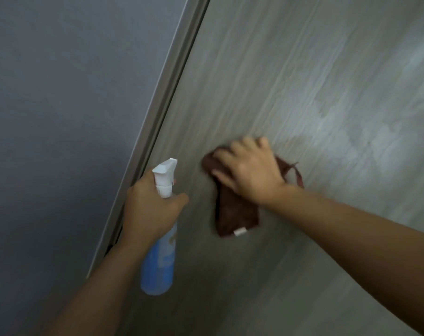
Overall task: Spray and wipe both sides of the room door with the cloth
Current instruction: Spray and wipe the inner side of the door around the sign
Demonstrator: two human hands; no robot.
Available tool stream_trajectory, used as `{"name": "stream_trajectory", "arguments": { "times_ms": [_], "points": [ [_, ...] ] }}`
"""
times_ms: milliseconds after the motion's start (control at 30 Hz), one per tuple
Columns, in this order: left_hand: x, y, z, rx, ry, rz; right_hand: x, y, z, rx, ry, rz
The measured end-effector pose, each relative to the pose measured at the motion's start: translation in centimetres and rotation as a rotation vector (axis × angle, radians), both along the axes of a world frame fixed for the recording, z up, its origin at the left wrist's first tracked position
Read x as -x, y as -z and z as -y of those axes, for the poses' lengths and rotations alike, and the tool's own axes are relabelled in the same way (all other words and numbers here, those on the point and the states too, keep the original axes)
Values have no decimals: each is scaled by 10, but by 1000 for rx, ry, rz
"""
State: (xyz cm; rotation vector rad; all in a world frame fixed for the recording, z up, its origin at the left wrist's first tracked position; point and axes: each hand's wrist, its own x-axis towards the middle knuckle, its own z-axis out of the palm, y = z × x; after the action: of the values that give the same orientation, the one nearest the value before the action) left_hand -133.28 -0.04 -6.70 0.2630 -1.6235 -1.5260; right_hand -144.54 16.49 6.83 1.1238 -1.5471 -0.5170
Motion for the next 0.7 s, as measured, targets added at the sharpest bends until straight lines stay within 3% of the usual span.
{"name": "stream_trajectory", "arguments": {
  "times_ms": [67, 133, 300, 367, 567, 700],
  "points": [
    [1, -1, 4, 26, -6, 17, -1, -26, 7, 320, 56, -1],
    [0, -4, 6, 11, -19, 14, -3, -20, 12, 405, 106, -2],
    [-10, -13, 14, -44, -27, -22, -14, 50, 4, -77, 141, 88],
    [-14, -12, 17, -26, -14, -6, -20, 56, -3, -162, 239, 147],
    [-16, -13, 19, -24, 3, -7, -28, 47, -3, -258, 328, 123],
    [-16, -10, 20, -38, 8, -14, -33, 30, -2, -110, 252, 191]
  ]
}}
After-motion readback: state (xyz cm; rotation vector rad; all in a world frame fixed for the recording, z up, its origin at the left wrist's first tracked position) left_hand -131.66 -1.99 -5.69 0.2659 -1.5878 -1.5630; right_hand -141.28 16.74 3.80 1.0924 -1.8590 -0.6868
